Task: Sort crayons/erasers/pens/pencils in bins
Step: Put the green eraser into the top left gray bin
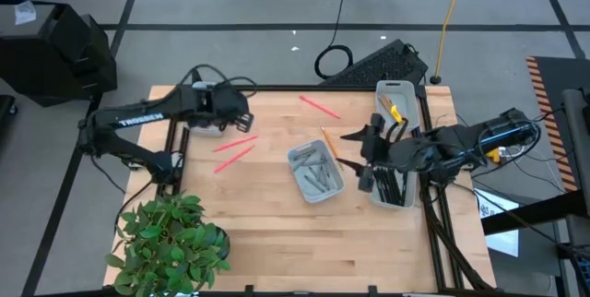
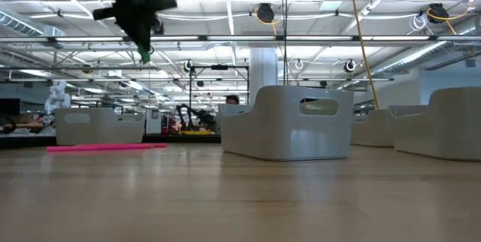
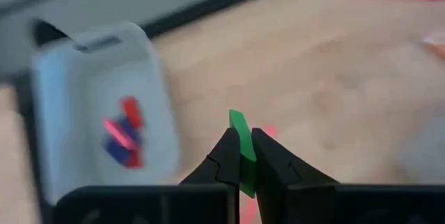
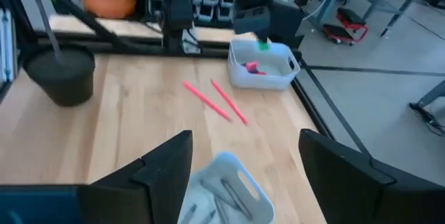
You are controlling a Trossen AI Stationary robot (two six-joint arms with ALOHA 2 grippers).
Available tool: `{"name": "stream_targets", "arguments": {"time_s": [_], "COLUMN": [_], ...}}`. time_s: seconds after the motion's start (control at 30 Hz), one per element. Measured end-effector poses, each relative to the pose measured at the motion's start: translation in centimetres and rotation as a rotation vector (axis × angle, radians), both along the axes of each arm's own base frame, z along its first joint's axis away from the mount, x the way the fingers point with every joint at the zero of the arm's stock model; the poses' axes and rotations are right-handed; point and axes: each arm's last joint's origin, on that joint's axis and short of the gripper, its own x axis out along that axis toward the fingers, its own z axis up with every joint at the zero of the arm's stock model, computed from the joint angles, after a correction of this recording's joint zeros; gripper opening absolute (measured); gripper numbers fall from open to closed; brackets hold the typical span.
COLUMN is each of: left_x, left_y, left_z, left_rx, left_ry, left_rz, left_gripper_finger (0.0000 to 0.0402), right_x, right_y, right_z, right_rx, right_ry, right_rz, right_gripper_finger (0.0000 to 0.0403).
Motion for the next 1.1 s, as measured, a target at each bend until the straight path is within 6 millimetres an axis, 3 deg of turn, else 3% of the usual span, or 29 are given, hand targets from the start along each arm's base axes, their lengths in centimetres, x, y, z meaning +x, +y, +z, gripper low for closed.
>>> {"name": "stream_targets", "arguments": {"time_s": [0.2, 0.57, 0.8, 0.93, 1.1], "left_x": [-0.3, -1.3, -3.8, -4.6, -4.0], "left_y": [3.4, 9.3, 10.5, 11.2, 12.3], "left_z": [-3.2, -11.4, -15.4, -15.7, -15.8], "left_rx": [-0.003, -0.226, -0.383, -0.385, -0.345], "left_ry": [0.322, 0.744, 0.815, 0.802, 0.656], "left_rz": [-0.107, -0.153, -0.053, -0.004, 0.008], "left_gripper_finger": [0.0018, 0.0024, 0.0018, 0.0028, 0.0027], "right_x": [-0.7, -0.8, -0.1, 0.3, 0.6], "right_y": [0.1, 0.3, -0.7, -1.6, -2.5], "right_z": [-0.8, -2.3, -3.5, -3.9, -3.9], "right_rx": [-0.004, 0.051, 0.083, 0.086, 0.089], "right_ry": [0.090, 0.125, 0.097, 0.084, 0.061], "right_rz": [0.003, -0.038, -0.133, -0.171, -0.200], "right_gripper_finger": [0.0254, 0.0254, 0.0254, 0.0254, 0.0254]}}
